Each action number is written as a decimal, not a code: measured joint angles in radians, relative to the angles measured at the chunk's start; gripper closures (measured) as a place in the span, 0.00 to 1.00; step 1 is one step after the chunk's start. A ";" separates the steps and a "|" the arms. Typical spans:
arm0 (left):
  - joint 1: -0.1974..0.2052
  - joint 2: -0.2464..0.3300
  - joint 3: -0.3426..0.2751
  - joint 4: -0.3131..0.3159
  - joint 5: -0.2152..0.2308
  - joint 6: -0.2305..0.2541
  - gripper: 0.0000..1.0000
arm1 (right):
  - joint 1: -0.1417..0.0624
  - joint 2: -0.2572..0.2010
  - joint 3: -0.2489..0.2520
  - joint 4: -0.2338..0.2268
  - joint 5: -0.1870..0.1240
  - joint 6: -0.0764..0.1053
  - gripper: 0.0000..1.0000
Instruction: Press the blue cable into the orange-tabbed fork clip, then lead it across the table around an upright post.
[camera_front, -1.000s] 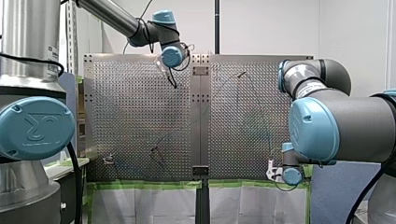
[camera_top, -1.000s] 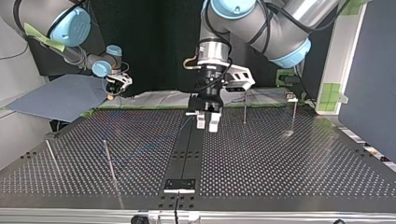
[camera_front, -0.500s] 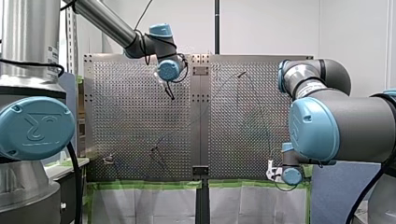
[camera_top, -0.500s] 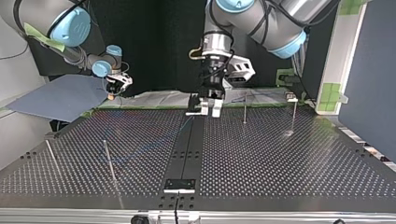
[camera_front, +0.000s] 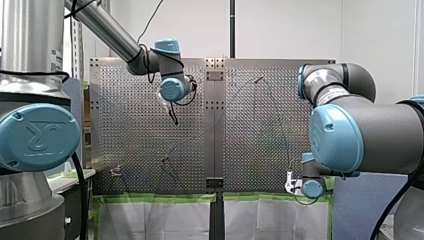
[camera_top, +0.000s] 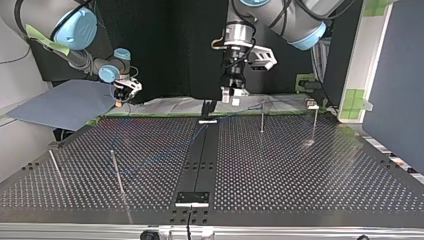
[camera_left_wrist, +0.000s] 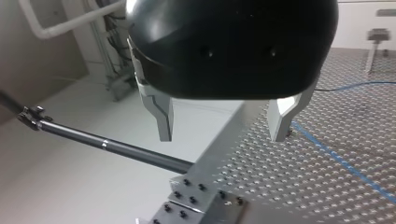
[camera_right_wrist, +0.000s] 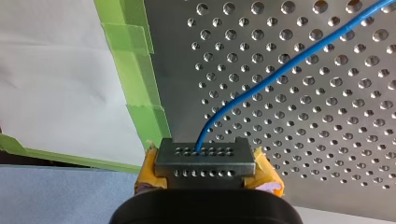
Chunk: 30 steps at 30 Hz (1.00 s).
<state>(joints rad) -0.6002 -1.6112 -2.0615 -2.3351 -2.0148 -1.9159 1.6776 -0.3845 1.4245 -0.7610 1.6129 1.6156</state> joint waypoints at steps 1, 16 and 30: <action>0.000 0.000 -0.011 0.000 0.000 0.000 0.00 | 0.000 0.000 0.000 0.000 0.000 0.000 1.00; 0.000 0.000 -0.166 0.005 0.029 0.004 0.00 | 0.000 0.000 0.000 0.000 0.000 0.000 1.00; 0.011 0.000 -0.292 0.015 0.091 0.022 0.00 | -0.010 0.000 0.000 0.005 -0.007 0.003 1.00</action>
<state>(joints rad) -0.5888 -1.6111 -2.3533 -2.3198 -1.9242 -1.8941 1.6672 -0.3845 1.4244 -0.7556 1.6062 1.6183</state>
